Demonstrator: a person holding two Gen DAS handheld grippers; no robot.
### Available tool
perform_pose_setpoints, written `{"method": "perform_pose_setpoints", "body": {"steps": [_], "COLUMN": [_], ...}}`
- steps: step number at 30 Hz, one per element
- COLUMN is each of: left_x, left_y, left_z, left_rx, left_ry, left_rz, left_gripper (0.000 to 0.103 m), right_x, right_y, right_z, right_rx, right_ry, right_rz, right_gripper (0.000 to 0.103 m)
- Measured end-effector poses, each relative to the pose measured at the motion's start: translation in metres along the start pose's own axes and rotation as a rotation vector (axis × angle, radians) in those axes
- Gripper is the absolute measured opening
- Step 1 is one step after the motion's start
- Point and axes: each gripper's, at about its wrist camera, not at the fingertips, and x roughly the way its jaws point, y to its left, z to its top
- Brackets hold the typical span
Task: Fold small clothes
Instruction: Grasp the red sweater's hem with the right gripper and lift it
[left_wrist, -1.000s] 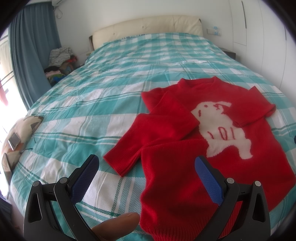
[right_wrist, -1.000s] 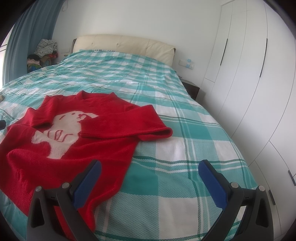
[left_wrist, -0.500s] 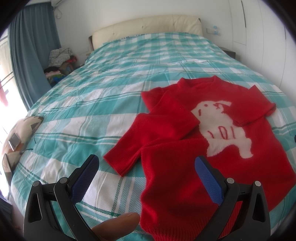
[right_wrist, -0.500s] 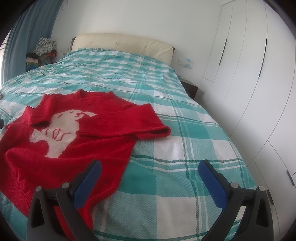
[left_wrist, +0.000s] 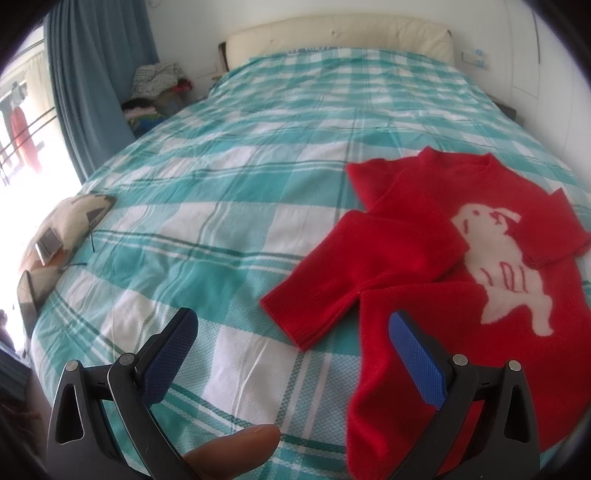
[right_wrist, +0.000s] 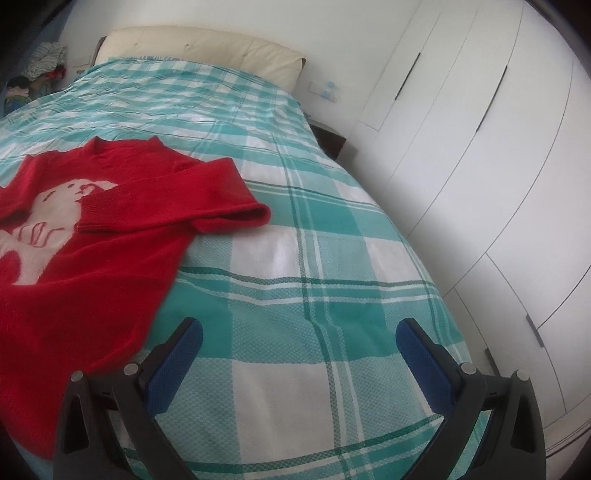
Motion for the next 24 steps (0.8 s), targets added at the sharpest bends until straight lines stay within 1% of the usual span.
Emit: {"method": "perform_pose_setpoints", "body": {"steps": [2, 5, 10, 13, 16, 17, 19, 21, 22, 24], "left_x": [0.014, 0.024, 0.039, 0.054, 0.064, 0.067, 0.072, 0.080, 0.083, 0.083], "left_y": [0.005, 0.002, -0.007, -0.012, -0.008, -0.006, 0.002, 0.013, 0.016, 0.018], "left_z": [-0.003, -0.008, -0.016, -0.024, -0.029, -0.029, -0.031, -0.034, -0.035, -0.035], "left_rx": [-0.013, -0.012, 0.034, 0.056, 0.025, 0.006, -0.043, -0.105, -0.123, -0.123], "left_ry": [0.066, 0.141, 0.221, 0.285, 0.320, 0.327, 0.347, 0.369, 0.372, 0.355], "left_rz": [0.020, 0.019, 0.047, 0.069, 0.048, 0.033, -0.011, -0.071, -0.090, -0.101], "left_gripper": [0.103, 0.103, 0.103, 0.103, 0.103, 0.103, 0.103, 0.103, 0.103, 0.103], "right_x": [0.000, -0.003, -0.003, -0.002, -0.009, -0.015, -0.032, -0.046, -0.049, -0.045], "right_y": [-0.005, -0.006, -0.003, -0.003, -0.009, -0.013, -0.021, -0.020, -0.015, 0.009], "right_z": [0.000, 0.001, 0.001, 0.001, 0.003, 0.005, 0.009, 0.017, 0.025, 0.045], "right_rx": [0.005, 0.006, 0.000, 0.007, 0.045, 0.075, 0.141, 0.154, 0.125, 0.012], "right_ry": [0.002, 0.000, 0.006, 0.009, -0.023, -0.056, -0.157, -0.258, -0.285, -0.273], "right_rz": [-0.015, -0.017, -0.010, -0.002, 0.030, 0.055, 0.136, 0.232, 0.297, 0.467], "right_gripper": [0.103, 0.103, 0.103, 0.103, 0.103, 0.103, 0.103, 0.103, 0.103, 0.103]}}
